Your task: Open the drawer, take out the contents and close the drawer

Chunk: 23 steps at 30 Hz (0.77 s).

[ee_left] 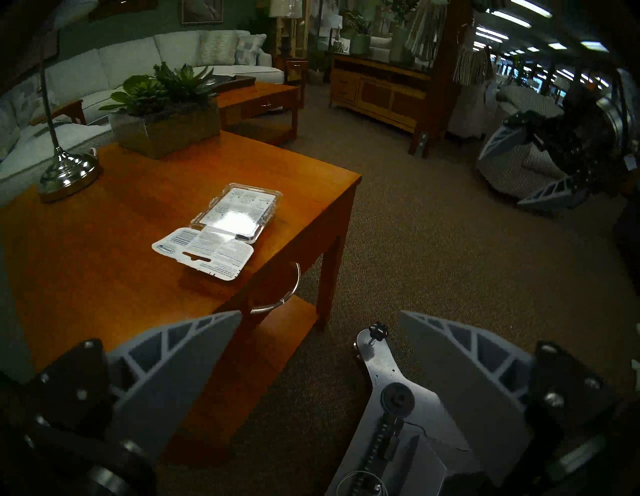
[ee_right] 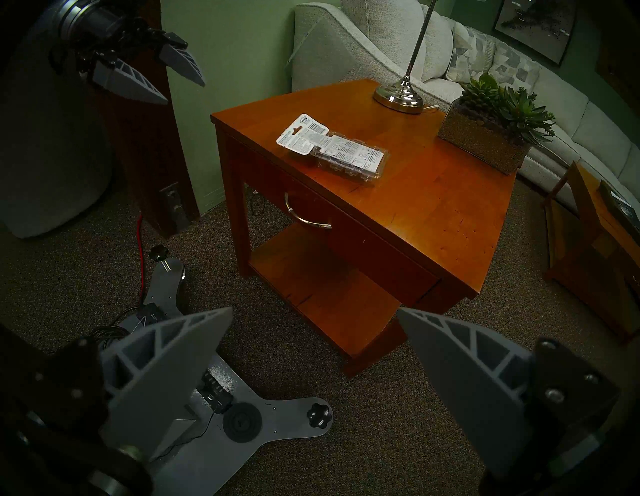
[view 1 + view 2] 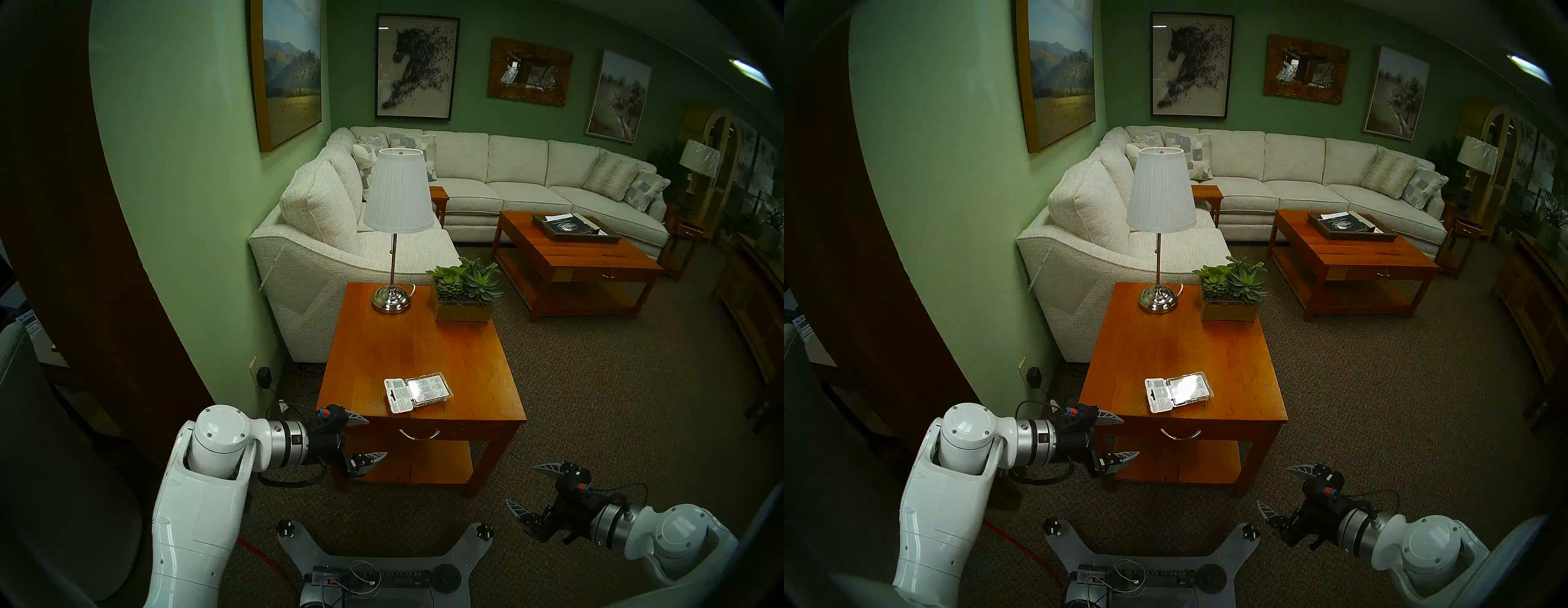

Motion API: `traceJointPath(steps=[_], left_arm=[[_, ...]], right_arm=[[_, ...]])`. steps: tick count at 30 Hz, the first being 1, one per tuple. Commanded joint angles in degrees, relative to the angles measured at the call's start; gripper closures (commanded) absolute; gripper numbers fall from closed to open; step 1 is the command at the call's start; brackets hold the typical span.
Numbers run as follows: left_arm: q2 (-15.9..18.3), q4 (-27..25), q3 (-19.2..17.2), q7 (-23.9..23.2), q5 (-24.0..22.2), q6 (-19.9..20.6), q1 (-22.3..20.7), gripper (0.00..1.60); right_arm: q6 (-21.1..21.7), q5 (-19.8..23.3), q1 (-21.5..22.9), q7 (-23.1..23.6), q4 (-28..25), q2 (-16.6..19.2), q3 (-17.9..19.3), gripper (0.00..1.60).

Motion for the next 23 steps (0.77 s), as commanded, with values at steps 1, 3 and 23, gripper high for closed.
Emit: traceJointPath(steps=[1,3,23], left_arm=[[-3.0,-6.7,-1.3,2.3,0.0,4.4,3.2,0.0],[-3.9,-8.4,-0.9,4.1,1.5,6.1,4.3,0.0],[-7.0,-7.4,2.3,14.3,8.3,10.2,4.9,0.0]], right_arm=[[-0.4,0.1,0.1,0.1,-1.6,0.1,0.5,0.0],[-0.4,0.1,0.0,0.1,-1.7,0.1,0.5,0.0],[-0.4,0.1,-0.1,0.1,-1.9,0.1,0.7,0.0]])
